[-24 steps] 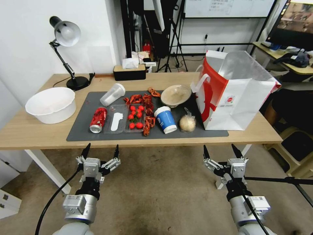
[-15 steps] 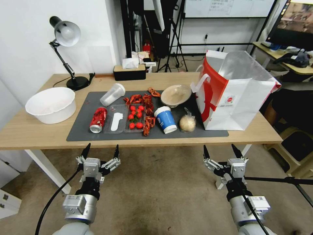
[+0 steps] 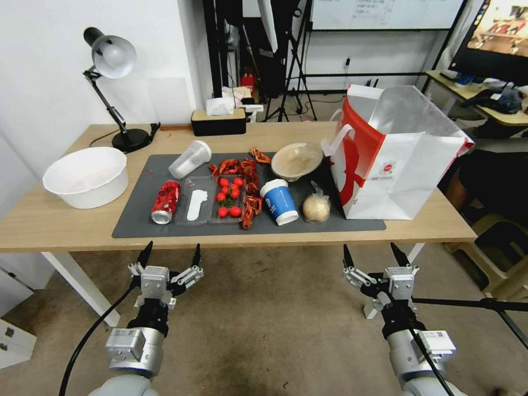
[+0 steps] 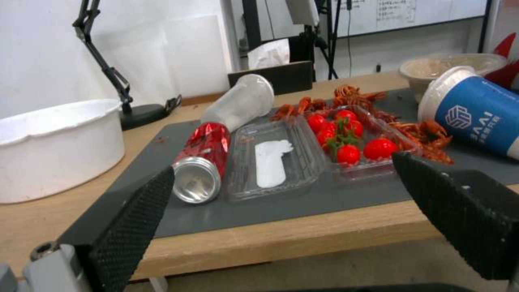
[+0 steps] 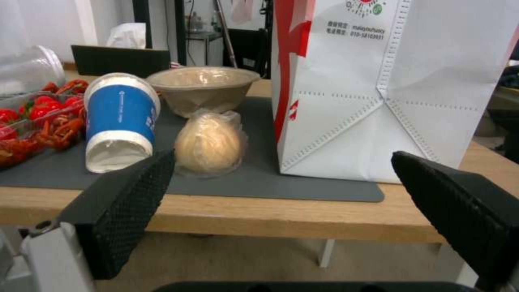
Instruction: Pick up the trash from the table and place it into the takeout bag.
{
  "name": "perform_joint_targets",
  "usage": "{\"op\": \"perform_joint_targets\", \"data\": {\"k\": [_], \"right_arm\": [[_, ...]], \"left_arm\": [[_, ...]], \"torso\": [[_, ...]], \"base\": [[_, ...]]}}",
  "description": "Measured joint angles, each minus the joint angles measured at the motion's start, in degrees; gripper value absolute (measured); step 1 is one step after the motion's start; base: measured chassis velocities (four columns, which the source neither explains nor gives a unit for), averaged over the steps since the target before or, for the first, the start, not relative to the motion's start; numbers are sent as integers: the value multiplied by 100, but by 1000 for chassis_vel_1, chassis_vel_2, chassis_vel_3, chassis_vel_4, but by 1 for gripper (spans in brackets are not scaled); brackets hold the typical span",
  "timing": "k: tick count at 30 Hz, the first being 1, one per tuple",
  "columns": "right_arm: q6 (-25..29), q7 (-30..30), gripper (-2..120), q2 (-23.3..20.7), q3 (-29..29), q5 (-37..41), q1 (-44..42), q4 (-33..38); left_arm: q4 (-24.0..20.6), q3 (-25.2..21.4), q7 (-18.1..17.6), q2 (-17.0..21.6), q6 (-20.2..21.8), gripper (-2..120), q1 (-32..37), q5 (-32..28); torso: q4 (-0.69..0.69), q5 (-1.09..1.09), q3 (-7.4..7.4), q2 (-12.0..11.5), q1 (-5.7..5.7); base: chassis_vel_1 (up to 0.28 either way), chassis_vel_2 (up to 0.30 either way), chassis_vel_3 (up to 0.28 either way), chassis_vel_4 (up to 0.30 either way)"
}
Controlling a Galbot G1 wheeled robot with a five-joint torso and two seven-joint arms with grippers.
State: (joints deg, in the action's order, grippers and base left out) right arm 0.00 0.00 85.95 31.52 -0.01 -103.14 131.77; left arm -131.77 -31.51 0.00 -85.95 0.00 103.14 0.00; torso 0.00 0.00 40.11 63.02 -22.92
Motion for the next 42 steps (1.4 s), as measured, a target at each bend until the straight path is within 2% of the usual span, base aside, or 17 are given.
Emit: {"op": "perform_joint_targets", "data": {"k": [11, 13, 14, 15, 17, 19, 20, 21, 22, 24, 34, 42], "right_arm": [[-48, 13, 100, -5, 0, 16, 31, -4], [-102, 31, 100, -12, 2, 45, 72, -11], [-104, 32, 100, -13, 3, 45, 70, -12], [-110, 32, 100, -13, 1, 47, 74, -12], [-287, 88, 100, -44, 5, 150, 198, -34], [-767, 248, 100, -129, 28, 438, 531, -99], [-1643, 533, 100, -276, 77, 970, 1135, -215], [-1643, 533, 100, -276, 77, 970, 1135, -215], [-2039, 662, 100, -343, 98, 1207, 1411, -270], [-2161, 722, 100, -381, 95, 1324, 1528, -300], [-1831, 782, 100, -782, -507, 1814, 1911, -504], [-1835, 975, 100, -1225, -952, 2095, 2652, -1056]], "left_arm": [[-1, -25, 0, -4, 44, 100, -20, -24], [-2, -71, 4, -12, 133, 100, -55, -65], [-6, -200, 12, -40, 357, 100, -150, -166], [-9, -154, 14, -27, 256, 100, -138, -136], [-8, -200, 15, -33, 335, 100, -166, -171], [-9, -434, 39, -79, 763, 100, -336, -382], [-23, -904, 99, -179, 1639, 100, -676, -818], [-23, -904, 99, -179, 1639, 100, -676, -818], [-32, -1123, 125, -220, 2019, 100, -832, -1015], [17, -1193, 134, -223, 2015, 100, -865, -1074], [94, -1210, 153, -217, 1838, 100, -836, -1089], [107, -1250, 169, -251, 1718, 100, -811, -1080]], "torso": [[0, 0, 0, 0, 0], [0, 0, 0, 0, 0], [1, 1, 0, 0, 0], [-2, -1, 0, 0, -2], [0, -1, 0, 0, -1], [0, 0, 0, 0, -1], [0, 0, 0, 0, -1], [0, 0, 0, 0, -1], [1, 0, 1, 0, -1], [-1, 1, 1, 0, -2], [-2, 0, 0, 0, -1], [1, 0, 0, 0, -1]], "base": [[0, 0, 0, 0], [0, 0, 0, 0], [0, 0, 0, 0], [0, 0, 0, 0], [0, 0, 0, 0], [0, 0, 0, 0], [0, 0, 0, 0], [0, 0, 0, 0], [0, 0, 0, 0], [0, 0, 0, 0], [0, 0, 0, 0], [0, 0, 0, 0]]}}
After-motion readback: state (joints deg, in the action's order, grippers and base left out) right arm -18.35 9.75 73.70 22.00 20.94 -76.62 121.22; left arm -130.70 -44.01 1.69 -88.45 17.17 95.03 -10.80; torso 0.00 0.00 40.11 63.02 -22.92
